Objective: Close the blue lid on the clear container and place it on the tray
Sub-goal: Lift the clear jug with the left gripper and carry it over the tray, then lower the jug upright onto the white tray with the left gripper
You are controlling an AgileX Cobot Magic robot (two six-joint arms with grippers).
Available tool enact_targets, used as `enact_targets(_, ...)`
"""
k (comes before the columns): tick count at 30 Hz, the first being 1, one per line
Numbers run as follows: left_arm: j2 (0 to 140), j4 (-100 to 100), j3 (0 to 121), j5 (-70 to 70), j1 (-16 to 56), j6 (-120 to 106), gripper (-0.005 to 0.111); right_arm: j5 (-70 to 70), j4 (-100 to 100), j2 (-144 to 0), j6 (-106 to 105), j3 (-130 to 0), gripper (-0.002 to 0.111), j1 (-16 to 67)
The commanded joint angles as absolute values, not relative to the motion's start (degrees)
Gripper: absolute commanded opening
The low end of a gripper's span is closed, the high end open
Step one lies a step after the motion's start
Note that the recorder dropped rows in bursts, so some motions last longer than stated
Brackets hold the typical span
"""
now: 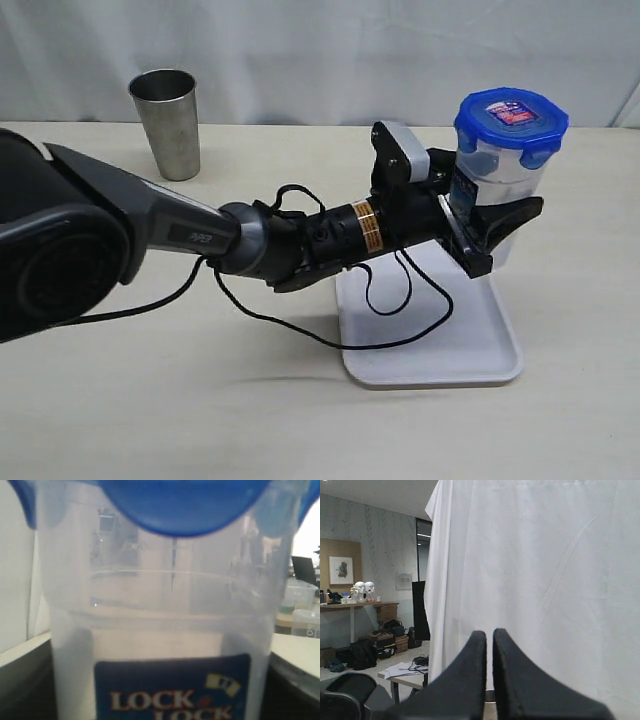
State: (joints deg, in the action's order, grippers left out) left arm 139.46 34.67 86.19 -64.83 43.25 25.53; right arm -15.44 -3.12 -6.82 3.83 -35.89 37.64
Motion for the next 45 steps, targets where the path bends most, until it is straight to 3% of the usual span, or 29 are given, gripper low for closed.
enact_targets(1,144.7,33.9,92.1,-66.7,43.3,29.0,0.0,-15.1,-3.2,-6.6,3.8,-36.0,0.005,37.3)
enact_targets(11,149.4,33.8,95.7,-61.1,43.2,28.8,0.0,-15.1,-3.2,-6.6,3.8,-36.0,0.005,37.3)
enact_targets(42,149.4,36.0,95.7,-62.9,40.8,28.8,0.0,-15.1,-3.2,-6.6,3.8,-36.0,0.005,37.3)
enact_targets(45,149.4,35.7,95.7,-62.9,40.8,28.8,0.006,-15.1,-3.2,-6.6,3.8,-36.0,0.005,37.3)
